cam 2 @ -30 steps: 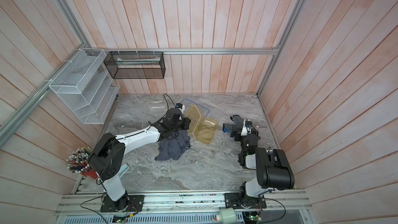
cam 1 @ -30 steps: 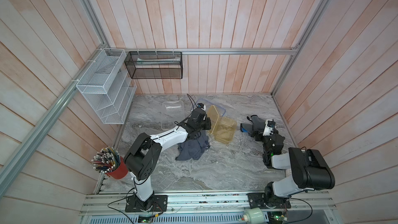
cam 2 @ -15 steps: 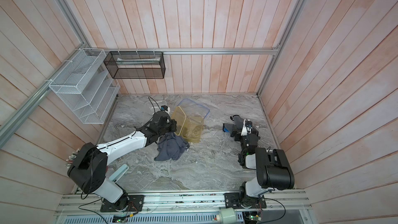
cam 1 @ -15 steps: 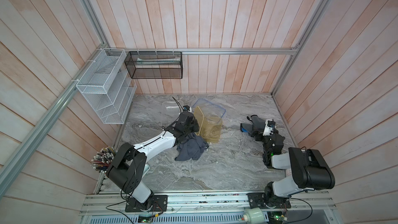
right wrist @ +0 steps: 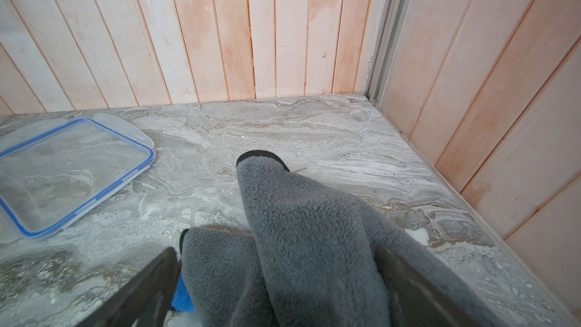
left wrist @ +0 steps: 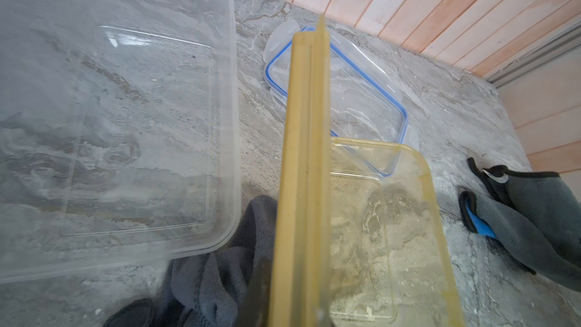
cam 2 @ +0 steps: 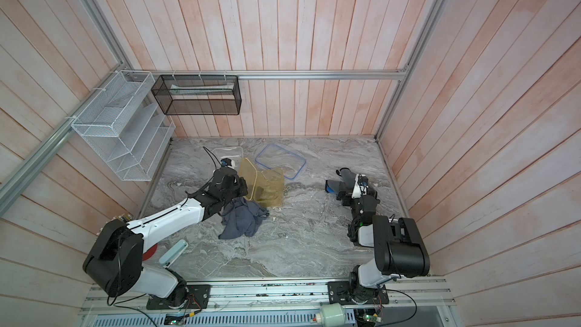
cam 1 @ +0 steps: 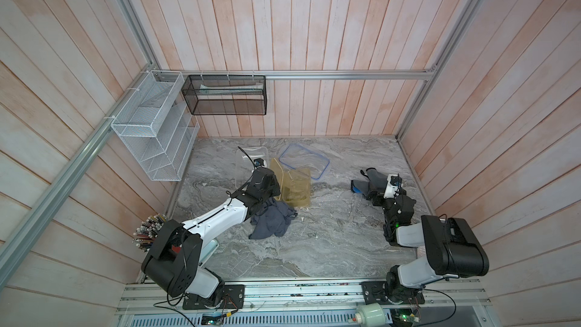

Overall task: Wipe the insides of the lunch boxes
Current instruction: Place the lunch box at the center of the board, then reset both arms

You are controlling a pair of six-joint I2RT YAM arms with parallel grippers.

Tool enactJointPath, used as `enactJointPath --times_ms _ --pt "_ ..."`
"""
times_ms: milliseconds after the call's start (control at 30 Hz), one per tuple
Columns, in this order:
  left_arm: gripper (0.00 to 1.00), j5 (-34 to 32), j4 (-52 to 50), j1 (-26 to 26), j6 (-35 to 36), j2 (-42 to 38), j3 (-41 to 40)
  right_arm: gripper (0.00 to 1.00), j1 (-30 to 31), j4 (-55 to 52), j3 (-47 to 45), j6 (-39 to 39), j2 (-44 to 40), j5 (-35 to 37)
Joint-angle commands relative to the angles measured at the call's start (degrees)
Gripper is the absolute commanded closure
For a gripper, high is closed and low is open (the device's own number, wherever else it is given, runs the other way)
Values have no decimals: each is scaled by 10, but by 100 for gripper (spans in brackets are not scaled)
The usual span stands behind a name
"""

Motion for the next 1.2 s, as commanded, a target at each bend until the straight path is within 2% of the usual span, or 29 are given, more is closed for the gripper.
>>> enactJointPath --times_ms 0,167,267,433,567,633,900,1000,1167 --pt "86 -19 0 9 -10 -10 -9 1 2 -6 6 -2 -6 7" --pt "77 10 24 18 -23 6 -12 2 2 -6 6 -2 -6 7" --pt "66 33 39 23 -29 12 -13 2 3 -7 6 -1 -6 7" --pt "36 34 45 23 -34 -6 -26 1 3 -5 6 -1 -6 7" --pt "10 11 45 23 -40 -41 -53 2 2 -6 6 -2 -6 7" --pt "1 -1 44 24 -40 -62 -65 1 3 -6 6 -2 -6 7" --pt "0 -47 12 35 -33 -134 -93 2 2 -6 6 -1 -6 7" --pt "0 -88 -12 44 -28 -162 -109 2 2 -6 6 -1 -6 7" --pt "0 -164 -6 94 16 -225 -168 2 3 -6 6 -1 -6 7"
